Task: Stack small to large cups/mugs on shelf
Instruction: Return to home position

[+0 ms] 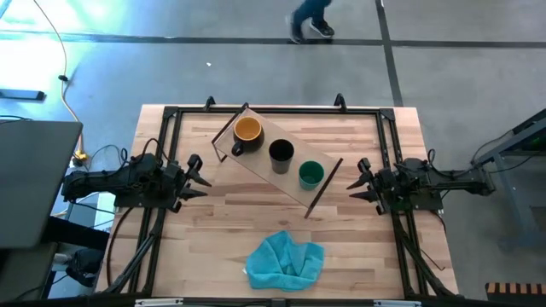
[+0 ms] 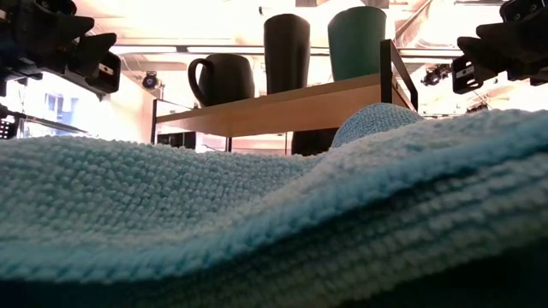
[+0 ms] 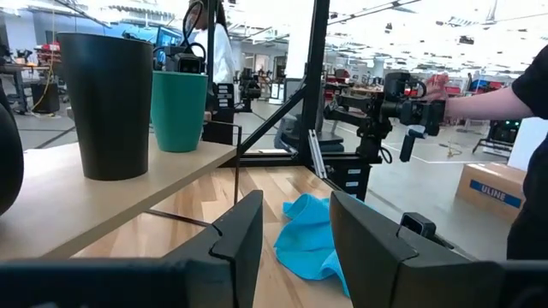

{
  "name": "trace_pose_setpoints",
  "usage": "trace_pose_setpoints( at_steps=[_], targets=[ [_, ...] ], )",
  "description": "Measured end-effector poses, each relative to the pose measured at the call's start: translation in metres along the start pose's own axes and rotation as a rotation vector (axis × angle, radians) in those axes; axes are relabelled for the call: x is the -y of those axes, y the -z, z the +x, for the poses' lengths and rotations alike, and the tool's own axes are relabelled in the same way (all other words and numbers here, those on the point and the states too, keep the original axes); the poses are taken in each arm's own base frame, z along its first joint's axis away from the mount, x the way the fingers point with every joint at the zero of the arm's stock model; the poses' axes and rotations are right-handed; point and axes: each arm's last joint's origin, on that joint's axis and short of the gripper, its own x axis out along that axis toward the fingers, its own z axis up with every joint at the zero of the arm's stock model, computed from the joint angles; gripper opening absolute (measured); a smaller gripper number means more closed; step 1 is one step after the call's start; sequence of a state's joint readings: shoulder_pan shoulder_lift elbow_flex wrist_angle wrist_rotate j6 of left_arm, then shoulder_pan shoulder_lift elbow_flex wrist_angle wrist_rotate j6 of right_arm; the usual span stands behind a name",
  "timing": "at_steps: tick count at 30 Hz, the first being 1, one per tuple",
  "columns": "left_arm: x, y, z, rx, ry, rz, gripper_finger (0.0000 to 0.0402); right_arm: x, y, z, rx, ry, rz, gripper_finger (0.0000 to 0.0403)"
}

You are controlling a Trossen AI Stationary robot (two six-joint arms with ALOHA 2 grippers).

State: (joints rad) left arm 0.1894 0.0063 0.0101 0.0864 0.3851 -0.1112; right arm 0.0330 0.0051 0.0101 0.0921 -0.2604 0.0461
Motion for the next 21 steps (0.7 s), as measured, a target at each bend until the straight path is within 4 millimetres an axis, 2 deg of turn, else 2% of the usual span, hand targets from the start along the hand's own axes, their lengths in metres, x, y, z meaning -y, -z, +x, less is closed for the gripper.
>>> trace_pose_setpoints(
  at_steps=[21],
  targets=[
    [-0.0002, 0.002, 0.0, -0.019, -0.003, -0.01, 0.0124, 0.0, 0.0, 0.0, 0.0, 0.0, -0.001, 0.0099]
  ],
)
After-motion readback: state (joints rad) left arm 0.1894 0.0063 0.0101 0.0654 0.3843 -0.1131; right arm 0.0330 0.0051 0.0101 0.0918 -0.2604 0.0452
